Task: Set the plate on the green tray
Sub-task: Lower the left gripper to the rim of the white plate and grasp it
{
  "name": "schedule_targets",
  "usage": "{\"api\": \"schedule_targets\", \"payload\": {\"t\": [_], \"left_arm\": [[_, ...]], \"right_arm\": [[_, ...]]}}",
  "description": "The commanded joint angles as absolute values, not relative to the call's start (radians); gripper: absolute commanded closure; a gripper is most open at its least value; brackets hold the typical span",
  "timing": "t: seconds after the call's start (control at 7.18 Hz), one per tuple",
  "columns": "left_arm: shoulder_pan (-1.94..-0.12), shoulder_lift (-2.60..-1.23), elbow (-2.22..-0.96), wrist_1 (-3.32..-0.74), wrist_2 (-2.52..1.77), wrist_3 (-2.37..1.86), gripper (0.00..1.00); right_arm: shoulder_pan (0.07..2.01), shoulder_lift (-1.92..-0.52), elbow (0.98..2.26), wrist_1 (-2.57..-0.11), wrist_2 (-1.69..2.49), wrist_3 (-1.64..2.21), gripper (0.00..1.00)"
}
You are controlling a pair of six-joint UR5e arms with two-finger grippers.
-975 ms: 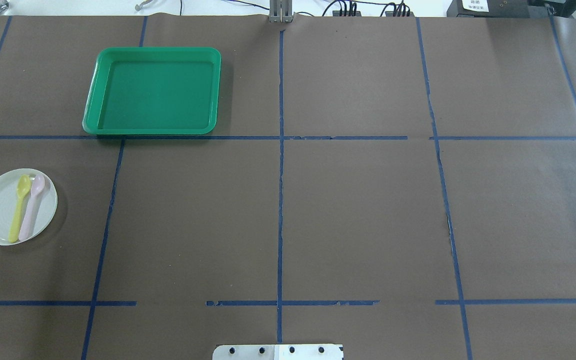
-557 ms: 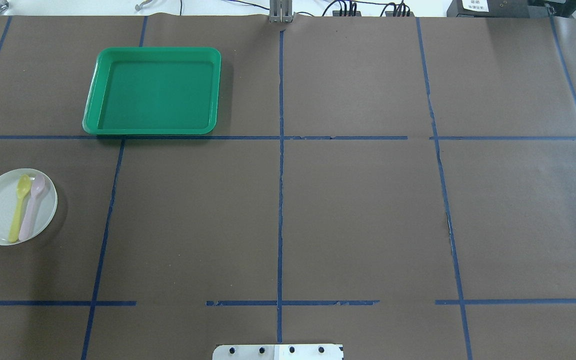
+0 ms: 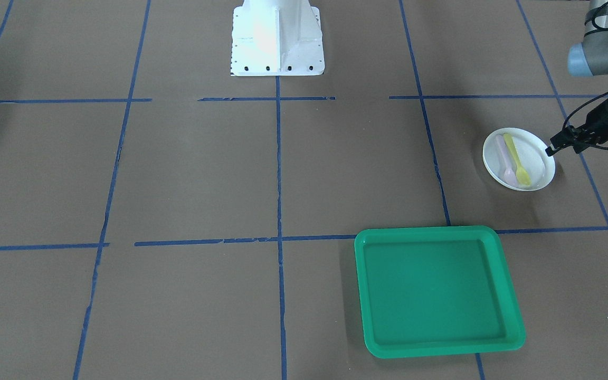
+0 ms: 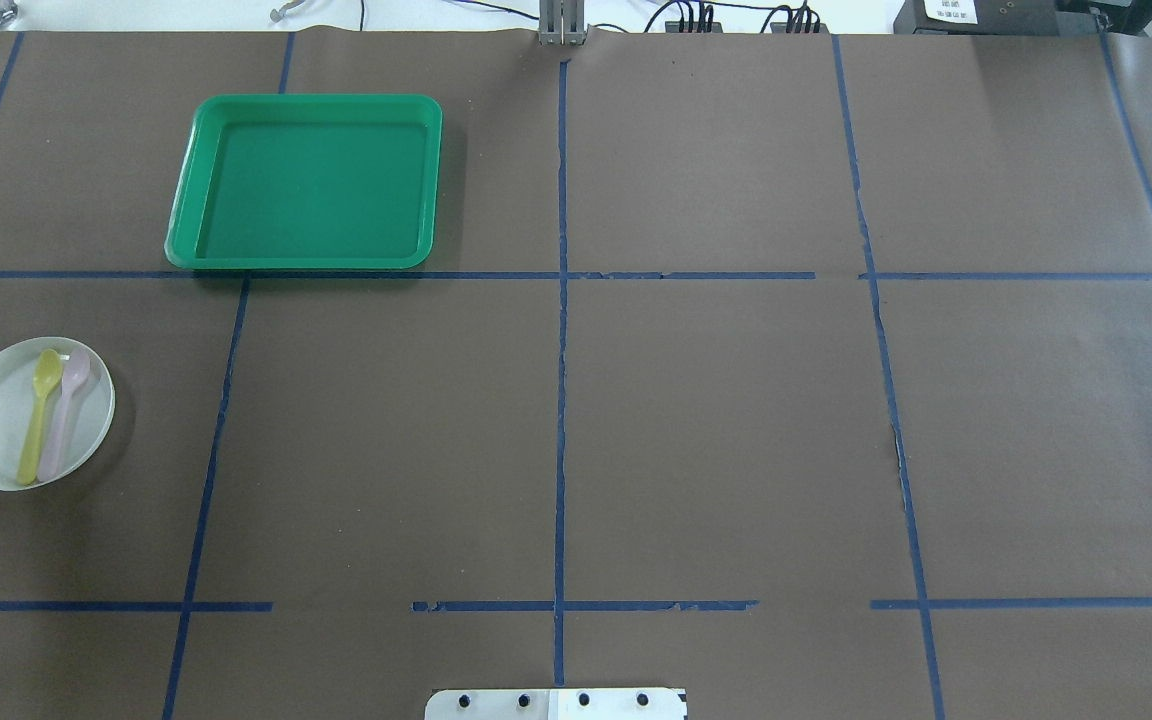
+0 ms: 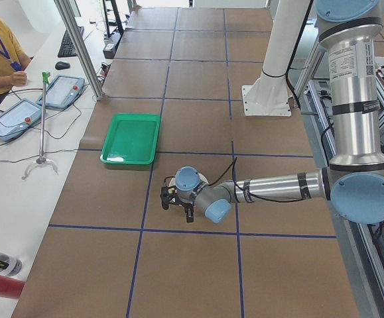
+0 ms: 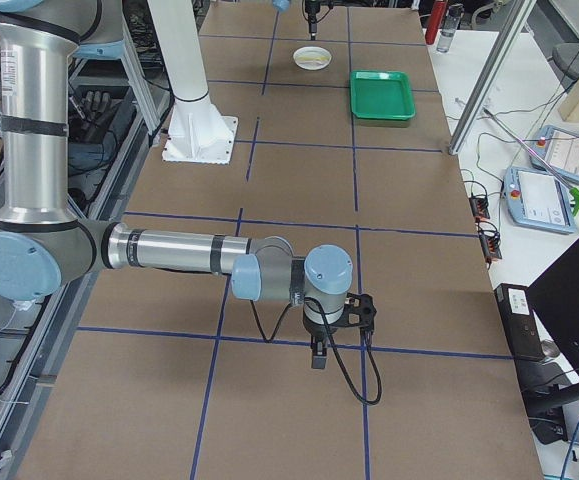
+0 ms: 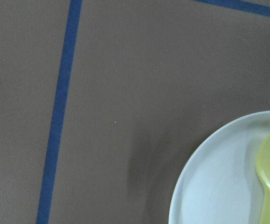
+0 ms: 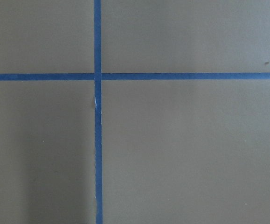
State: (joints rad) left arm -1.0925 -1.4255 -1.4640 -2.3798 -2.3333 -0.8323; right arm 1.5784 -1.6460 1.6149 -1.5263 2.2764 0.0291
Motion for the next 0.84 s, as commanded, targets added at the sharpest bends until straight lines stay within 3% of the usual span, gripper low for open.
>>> {"api": "schedule_targets", "payload": {"t": [0.0, 0.28, 0.56, 0.7], "left_arm": [[-1.074, -1.448, -1.445, -2.382, -2.333, -0.833, 0.21], [-1.066, -1.448, -1.434, -2.384, -2.332, -0.833, 0.31], [-1.065, -1.450, -1.437, -2.387, -2.335, -0.830, 0.93], [-1.065, -1.454, -1.437, -2.387, -2.335, -0.834, 1.00]], "right_arm": [[1.578, -1.646, 1.615, -1.526, 2.276, 0.029, 0.00], [1.578, -1.646, 1.615, -1.526, 2.276, 0.029, 0.00], [1.578, -1.646, 1.615, -1.526, 2.276, 0.029, 0.00], [1.578, -1.646, 1.615, -1.526, 2.276, 0.029, 0.00]]}}
